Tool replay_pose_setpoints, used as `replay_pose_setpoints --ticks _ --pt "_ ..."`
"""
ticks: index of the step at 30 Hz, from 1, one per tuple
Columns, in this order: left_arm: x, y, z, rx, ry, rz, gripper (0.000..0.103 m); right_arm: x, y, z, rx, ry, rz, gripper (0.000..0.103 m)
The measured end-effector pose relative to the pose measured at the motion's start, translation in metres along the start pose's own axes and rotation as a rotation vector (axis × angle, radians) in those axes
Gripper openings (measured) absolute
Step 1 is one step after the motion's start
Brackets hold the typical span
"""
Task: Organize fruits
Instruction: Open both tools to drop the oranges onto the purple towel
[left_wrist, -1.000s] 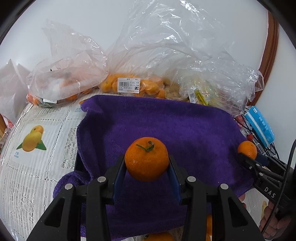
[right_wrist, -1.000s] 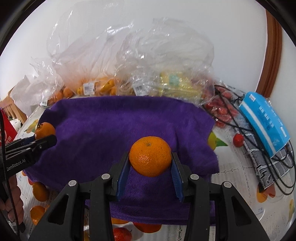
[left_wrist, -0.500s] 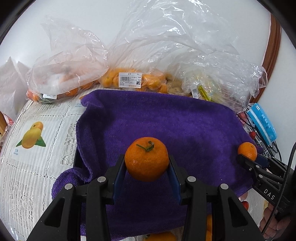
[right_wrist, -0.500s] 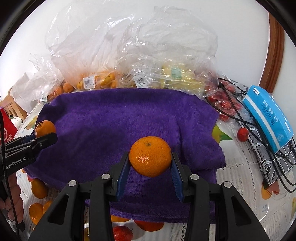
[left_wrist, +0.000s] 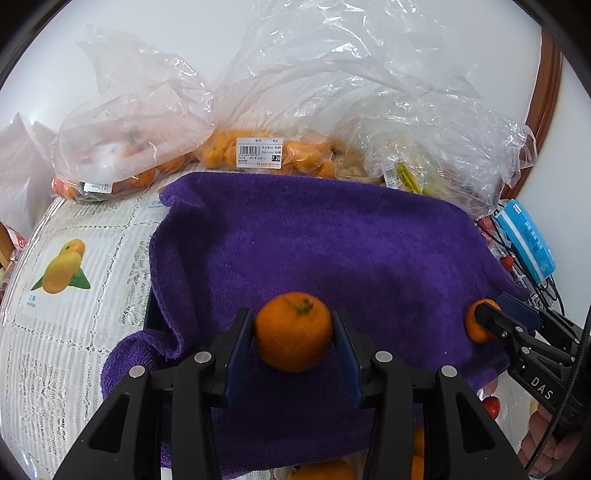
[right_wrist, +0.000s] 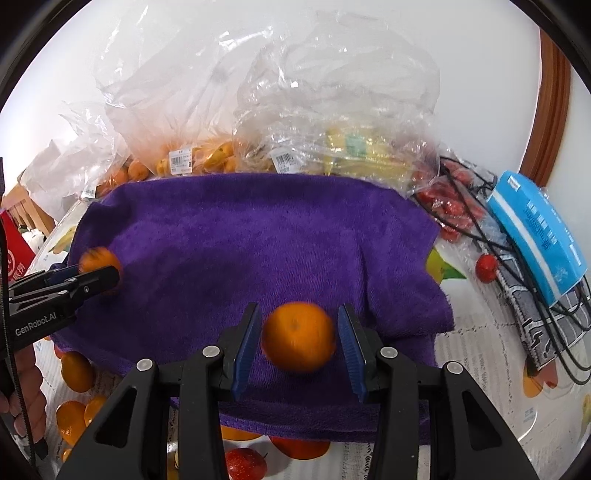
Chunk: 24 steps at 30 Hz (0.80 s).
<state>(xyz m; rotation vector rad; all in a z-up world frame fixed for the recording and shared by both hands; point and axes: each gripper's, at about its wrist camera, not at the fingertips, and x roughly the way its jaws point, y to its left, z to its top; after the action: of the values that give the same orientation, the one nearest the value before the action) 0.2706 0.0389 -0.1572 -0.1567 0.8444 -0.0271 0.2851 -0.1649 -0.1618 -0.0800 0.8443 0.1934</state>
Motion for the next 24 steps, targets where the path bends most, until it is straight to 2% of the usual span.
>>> replay_pose_setpoints --ticks 6,10,12,18,24 --pt "-0.008 -0.002 0.002 0.008 -0.023 -0.012 0.043 -0.004 0.0 0.0 -0.001 -0.009 0.004 0.043" --pt "-0.015 -0.001 0.003 0.0 -0.026 -0.027 0.048 -0.011 -0.003 0.002 0.018 -0.018 0.01 0.05" --pt "-0.021 -0.003 0.004 0.005 -0.036 -0.021 0.049 -0.017 -0.003 0.004 0.026 -0.031 0.012 0.05" --pt "-0.048 -0.01 0.002 0.034 -0.083 -0.025 0.058 -0.049 0.004 0.008 0.029 -0.106 0.008 0.05" --pt "-0.072 -0.009 -0.013 0.043 -0.09 -0.046 0.062 -0.081 0.014 -0.002 0.001 -0.148 -0.019 0.05"
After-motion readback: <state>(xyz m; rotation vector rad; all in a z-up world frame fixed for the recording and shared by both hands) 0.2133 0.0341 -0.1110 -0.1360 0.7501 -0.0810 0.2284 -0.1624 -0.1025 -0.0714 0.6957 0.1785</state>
